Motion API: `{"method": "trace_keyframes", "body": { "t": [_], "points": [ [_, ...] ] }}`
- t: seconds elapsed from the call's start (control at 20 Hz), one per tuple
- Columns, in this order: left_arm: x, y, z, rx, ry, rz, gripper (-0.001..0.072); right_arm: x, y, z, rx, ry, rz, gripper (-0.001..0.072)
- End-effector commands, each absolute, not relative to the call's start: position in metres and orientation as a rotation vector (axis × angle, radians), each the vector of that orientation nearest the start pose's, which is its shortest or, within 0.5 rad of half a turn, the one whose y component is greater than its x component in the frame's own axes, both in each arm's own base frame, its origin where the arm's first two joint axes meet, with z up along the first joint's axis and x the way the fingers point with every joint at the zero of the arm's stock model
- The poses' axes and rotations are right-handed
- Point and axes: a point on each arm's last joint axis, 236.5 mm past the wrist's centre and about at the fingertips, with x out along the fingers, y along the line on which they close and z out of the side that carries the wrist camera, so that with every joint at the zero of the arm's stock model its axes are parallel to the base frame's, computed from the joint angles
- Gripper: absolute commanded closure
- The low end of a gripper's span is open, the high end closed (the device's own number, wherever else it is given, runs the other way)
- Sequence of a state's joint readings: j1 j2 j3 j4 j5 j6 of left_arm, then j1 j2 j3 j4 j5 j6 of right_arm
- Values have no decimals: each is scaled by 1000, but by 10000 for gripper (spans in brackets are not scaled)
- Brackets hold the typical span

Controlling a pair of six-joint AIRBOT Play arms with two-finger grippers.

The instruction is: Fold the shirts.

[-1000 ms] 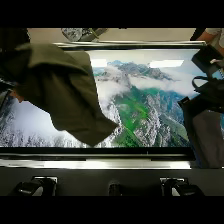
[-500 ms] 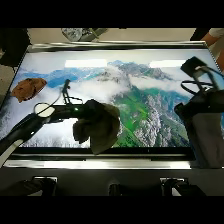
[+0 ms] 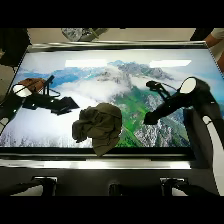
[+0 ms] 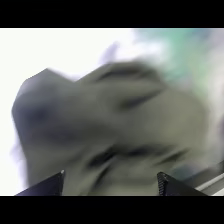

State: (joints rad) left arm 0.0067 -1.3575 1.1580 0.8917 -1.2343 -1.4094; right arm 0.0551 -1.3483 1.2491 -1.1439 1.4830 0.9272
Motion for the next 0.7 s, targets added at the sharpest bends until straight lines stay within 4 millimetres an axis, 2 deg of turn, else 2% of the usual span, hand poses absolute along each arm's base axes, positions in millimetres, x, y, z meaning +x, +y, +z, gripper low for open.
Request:
{"method": "trace_keyframes", "body": {
  "t": [0.0,0.05,0.15,0.2,0.35,0.4,0.45,0.5,0.55,0.65],
  "points": [
    [306,-97,-20,-464,1516,-403,4,308,154,-16,39,1427,952,37],
    [291,-108,-35,-485,1535,-424,4,302,160,-23,83,1434,973,36],
    [267,-127,-66,-517,1570,-444,4,295,161,-35,105,1448,967,36],
    [265,-137,-73,-544,1560,-456,4,294,161,-39,110,1451,959,36],
    [271,-165,-75,-574,1498,-507,23,293,168,-43,102,1444,959,36],
    [272,-168,-79,-559,1492,-505,148,293,175,-46,86,1435,962,36],
    [275,-169,-82,-570,1492,-482,321,293,185,-51,61,1421,965,19],
    [277,-169,-84,-585,1492,-461,544,292,195,-55,41,1413,968,14],
    [278,-168,-83,-581,1488,-464,678,292,209,-59,45,1408,974,14],
    [276,-169,-82,-569,1487,-482,681,291,241,-66,103,1394,997,15]
  ]
}}
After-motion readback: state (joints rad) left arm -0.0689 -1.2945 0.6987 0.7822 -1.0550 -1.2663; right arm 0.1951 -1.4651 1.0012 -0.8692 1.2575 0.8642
